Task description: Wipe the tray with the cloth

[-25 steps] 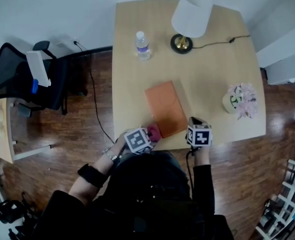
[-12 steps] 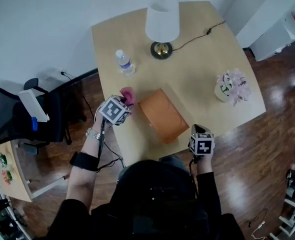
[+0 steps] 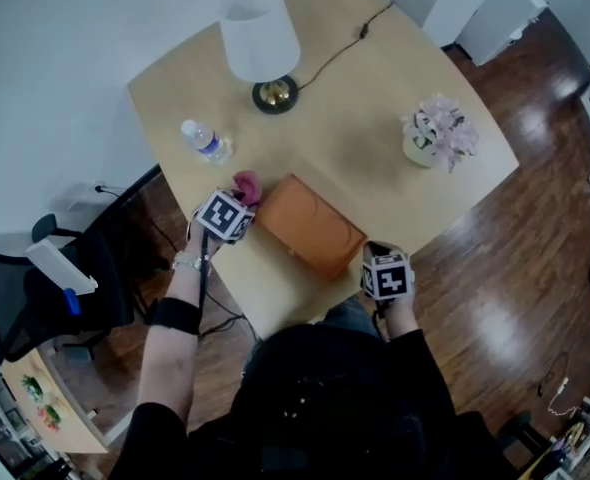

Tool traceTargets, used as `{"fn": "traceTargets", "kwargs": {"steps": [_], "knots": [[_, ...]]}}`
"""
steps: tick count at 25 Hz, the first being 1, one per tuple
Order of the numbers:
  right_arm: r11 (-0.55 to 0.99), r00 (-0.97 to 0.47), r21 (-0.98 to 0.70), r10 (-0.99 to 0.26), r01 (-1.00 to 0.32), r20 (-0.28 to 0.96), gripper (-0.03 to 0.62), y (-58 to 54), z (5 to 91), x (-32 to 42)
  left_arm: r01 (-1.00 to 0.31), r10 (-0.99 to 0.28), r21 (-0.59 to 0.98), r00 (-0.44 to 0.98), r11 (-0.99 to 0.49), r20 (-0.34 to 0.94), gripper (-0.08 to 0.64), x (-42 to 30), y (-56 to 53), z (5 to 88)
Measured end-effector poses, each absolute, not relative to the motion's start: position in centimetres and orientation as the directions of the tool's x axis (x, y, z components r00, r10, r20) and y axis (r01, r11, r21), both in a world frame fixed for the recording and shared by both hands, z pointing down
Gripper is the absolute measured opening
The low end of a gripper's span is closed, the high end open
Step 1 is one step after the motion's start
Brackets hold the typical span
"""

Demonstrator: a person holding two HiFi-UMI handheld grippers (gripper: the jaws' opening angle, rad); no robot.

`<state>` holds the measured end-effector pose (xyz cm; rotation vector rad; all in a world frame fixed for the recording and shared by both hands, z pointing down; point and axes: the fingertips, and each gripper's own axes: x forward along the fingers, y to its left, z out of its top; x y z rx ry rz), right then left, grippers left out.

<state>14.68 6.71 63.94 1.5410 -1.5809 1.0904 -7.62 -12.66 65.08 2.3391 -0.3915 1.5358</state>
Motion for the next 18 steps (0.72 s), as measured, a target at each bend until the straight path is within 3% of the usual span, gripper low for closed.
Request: {"fn": "traceTargets", "kwargs": {"steps": [13, 18], "knots": [[-0.046, -0.094, -0.121, -0.38, -0.992, 0.92, 0.003, 5.7, 64.9, 15.0, -0.437, 0.028, 0.21, 0.386, -0.875, 0.922, 0.091, -9.3, -9.0, 66.5], [-0.037, -0.117, -0.144, -0.409, -0.989, 0.905, 0.005, 2.6, 64.8, 15.5, -0.551, -0.041, 0.187, 0.375, -0.813, 0.926, 0.089, -11.4, -6.3, 66.7]]}}
